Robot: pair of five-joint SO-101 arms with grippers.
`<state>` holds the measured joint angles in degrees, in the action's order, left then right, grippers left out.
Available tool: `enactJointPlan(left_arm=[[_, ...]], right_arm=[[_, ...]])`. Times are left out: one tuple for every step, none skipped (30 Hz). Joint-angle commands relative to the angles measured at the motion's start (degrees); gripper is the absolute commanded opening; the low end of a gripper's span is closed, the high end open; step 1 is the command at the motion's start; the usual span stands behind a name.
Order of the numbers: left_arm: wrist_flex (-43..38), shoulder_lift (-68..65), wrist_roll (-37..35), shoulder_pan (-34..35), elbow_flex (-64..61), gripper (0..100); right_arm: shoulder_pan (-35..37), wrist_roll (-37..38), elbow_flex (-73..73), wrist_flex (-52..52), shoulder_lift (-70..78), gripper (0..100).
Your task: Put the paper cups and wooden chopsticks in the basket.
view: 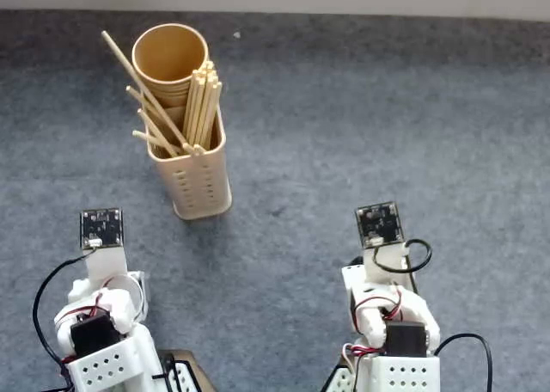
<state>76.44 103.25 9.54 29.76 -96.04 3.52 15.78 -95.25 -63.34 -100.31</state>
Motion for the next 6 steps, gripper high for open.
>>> enactJointPlan(left_arm=[[0.35,0.40,0.18,0.48,-1.10,20],[0.35,0.40,0.18,0.48,-1.10,20],[0.35,0.40,0.18,0.48,-1.10,20],[0.35,0.40,0.18,0.48,-1.10,20],[0.35,0.40,0.18,0.48,-1.10,20],[0.35,0.40,0.18,0.48,-1.10,20]], right_arm=[[-0.57,0.70,-9.10,-0.13,0.13,0.6],[-0.57,0.70,-9.10,-0.13,0.13,0.6],[-0.57,0.70,-9.10,-0.13,0.13,0.6],[-0.57,0.70,-9.10,-0.13,0.13,0.6],[-0.57,0.70,-9.10,-0.13,0.13,0.6],[-0.57,0.70,-9.10,-0.13,0.13,0.6]])
